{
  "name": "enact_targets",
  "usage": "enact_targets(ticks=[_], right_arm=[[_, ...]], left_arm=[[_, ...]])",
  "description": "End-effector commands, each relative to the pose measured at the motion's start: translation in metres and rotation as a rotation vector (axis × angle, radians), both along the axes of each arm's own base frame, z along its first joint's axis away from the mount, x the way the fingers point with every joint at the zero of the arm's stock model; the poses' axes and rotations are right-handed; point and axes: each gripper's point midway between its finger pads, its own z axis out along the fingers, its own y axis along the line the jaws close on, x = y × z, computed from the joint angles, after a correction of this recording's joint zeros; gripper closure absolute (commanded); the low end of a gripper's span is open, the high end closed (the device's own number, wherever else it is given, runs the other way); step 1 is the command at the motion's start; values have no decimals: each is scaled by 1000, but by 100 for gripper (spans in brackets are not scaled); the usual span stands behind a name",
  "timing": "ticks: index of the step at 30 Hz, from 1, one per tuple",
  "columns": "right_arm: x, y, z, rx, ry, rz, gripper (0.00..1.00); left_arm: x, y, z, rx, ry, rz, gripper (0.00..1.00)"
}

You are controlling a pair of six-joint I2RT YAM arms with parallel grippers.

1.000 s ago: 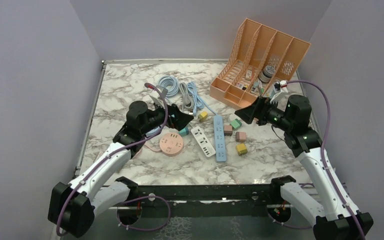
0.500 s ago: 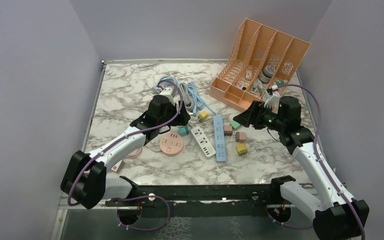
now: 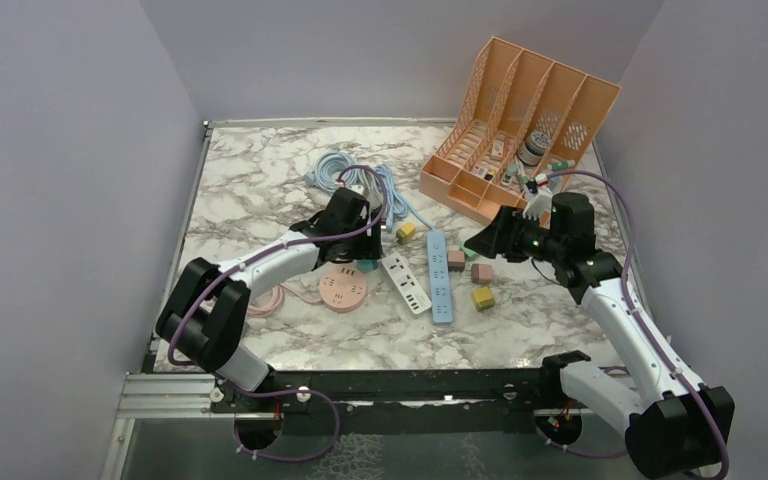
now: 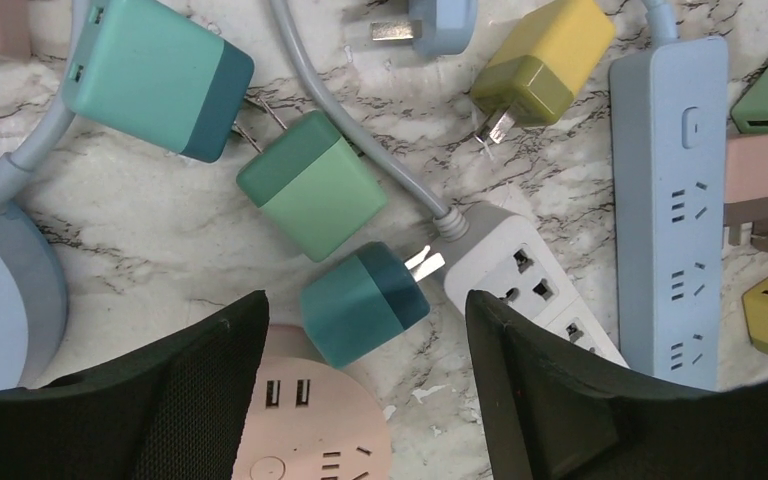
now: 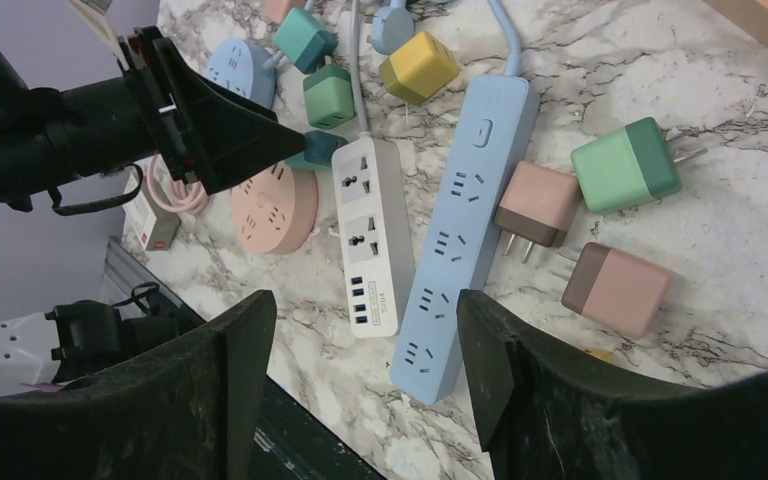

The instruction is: Insert the plug

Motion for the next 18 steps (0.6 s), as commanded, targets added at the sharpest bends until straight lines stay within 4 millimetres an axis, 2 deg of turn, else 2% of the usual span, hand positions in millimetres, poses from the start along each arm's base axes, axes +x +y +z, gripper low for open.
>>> enact_targets(ticks=[1,10,14,18], right_arm=[[-4,0,-6,-8,8,22,33],[-4,0,-11,-15,25,27,33],[-4,0,-10,-15,21,27,33],[-4,0,-9,-14,23,26,33]], left_arm=[[-4,9,-1,70,19,28,25],[-9,3,-24,77,92,34,28],[-1,-1,-23,74,84,46,34],[1,-1,-25,78,82,59,45]])
